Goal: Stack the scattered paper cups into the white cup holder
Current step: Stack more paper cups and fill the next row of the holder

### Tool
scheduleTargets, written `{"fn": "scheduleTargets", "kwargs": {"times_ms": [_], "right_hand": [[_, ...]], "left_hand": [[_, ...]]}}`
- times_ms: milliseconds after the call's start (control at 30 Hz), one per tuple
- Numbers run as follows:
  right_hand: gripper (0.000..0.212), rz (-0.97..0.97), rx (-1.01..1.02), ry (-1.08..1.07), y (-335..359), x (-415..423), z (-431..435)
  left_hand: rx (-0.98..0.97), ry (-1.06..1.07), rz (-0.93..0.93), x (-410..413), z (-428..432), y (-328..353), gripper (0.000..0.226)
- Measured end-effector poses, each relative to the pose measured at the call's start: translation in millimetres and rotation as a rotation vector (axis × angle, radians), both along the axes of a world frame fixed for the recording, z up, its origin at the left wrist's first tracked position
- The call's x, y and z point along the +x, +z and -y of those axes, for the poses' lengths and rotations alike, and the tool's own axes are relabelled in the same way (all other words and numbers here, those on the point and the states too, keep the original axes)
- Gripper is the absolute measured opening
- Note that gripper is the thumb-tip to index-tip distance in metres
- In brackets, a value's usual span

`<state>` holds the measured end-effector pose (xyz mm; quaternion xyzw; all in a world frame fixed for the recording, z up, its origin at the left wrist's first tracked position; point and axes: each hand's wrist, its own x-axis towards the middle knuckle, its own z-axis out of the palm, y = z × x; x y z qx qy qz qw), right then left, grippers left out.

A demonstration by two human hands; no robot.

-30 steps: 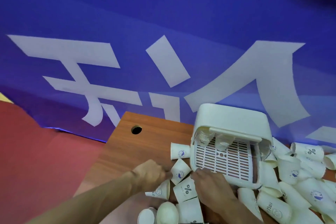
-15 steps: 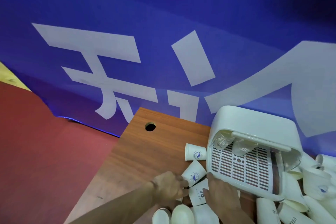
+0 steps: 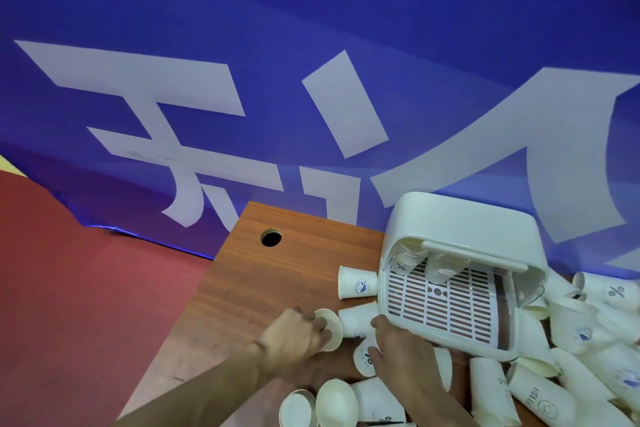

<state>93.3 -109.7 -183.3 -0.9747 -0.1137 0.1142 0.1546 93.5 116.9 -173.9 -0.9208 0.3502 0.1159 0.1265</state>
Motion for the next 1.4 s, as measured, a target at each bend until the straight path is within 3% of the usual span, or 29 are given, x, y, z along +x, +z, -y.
{"fn": "scheduleTargets", "kwargs": {"times_ms": [167,333,467,633,1000,1200,1400], "right_hand": [[0.036,0.065,-0.199,0.324,3,-2,-11],[0.046,0.182,-0.291,0.491,13,-5,-18],[0.052,0.180,-0.306,0.473,2,-5,-16],[0.043,0.166,-0.277,0.461,-3,-2,-20],[0.036,0.185,-0.240,0.459,-6,-1,-20],[0.025,0.366,-0.084,0.428,22,-8,1],[0.002,0.538,0.055,0.202,56,0,75]], "left_hand": [[-0.030,0.104,-0.044,-4,-6,19,0.008],[-0.035,0.204,-0.031,-17,-8,9,0.025],[-0.057,0.286,-0.046,-24,-8,-4,0.028],[-0.114,0.375,-0.015,-24,-11,-12,0.034],[-0.137,0.340,-0.006,-22,-10,-18,0.024],[-0.370,0.274,0.161,-16,-5,7,0.021],[-0.569,0.159,0.259,17,19,43,0.016]]}}
